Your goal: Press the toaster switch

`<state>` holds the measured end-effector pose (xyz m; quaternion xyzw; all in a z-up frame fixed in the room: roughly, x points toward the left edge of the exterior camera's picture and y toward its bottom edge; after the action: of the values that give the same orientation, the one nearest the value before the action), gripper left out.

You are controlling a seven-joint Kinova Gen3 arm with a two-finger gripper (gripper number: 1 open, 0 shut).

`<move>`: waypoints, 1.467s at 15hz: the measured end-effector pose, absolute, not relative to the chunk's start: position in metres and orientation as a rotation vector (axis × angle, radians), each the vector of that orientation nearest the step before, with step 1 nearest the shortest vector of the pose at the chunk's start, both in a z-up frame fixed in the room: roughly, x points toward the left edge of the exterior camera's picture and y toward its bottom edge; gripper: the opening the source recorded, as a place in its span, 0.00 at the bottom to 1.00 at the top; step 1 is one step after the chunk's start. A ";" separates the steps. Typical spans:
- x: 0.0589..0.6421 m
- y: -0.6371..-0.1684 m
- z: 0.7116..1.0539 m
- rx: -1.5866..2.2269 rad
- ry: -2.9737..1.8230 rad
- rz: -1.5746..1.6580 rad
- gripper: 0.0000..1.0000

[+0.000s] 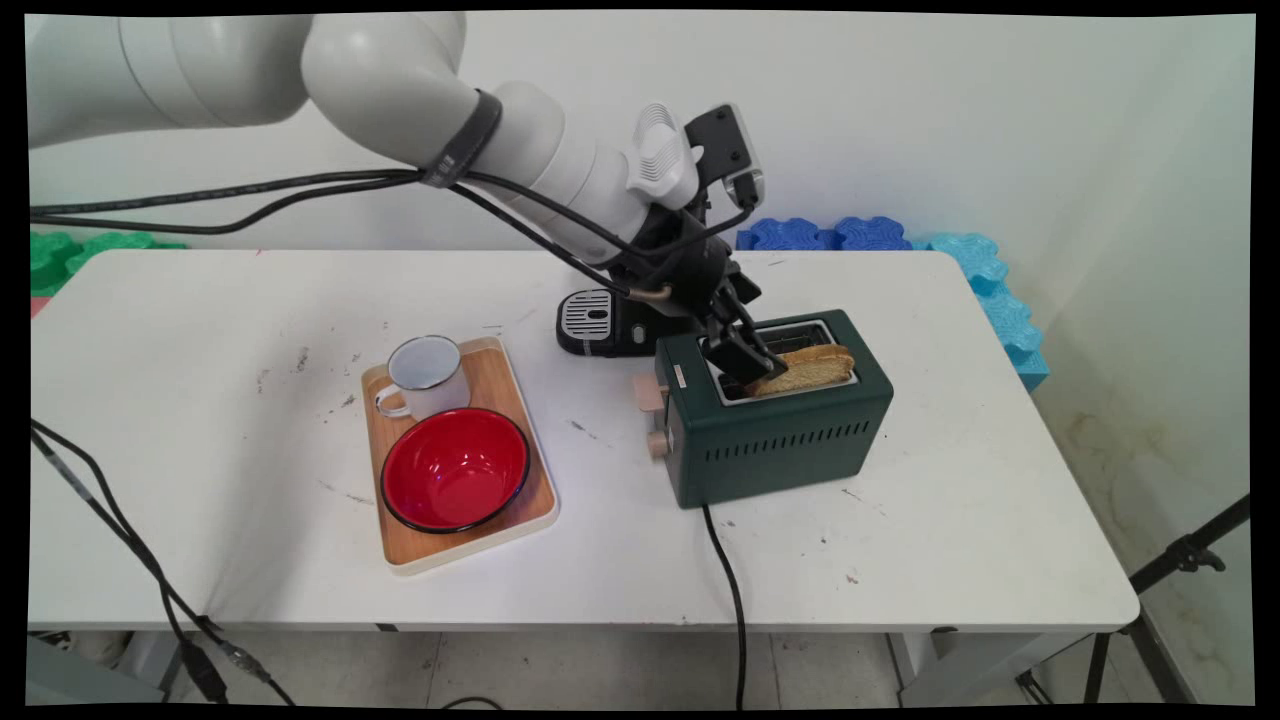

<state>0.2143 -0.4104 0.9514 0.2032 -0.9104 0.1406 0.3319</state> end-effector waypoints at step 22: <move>0.308 -0.381 0.926 0.632 -2.454 0.285 0.00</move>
<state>0.3080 -0.3809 0.9257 0.2372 -0.9205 0.1068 0.2915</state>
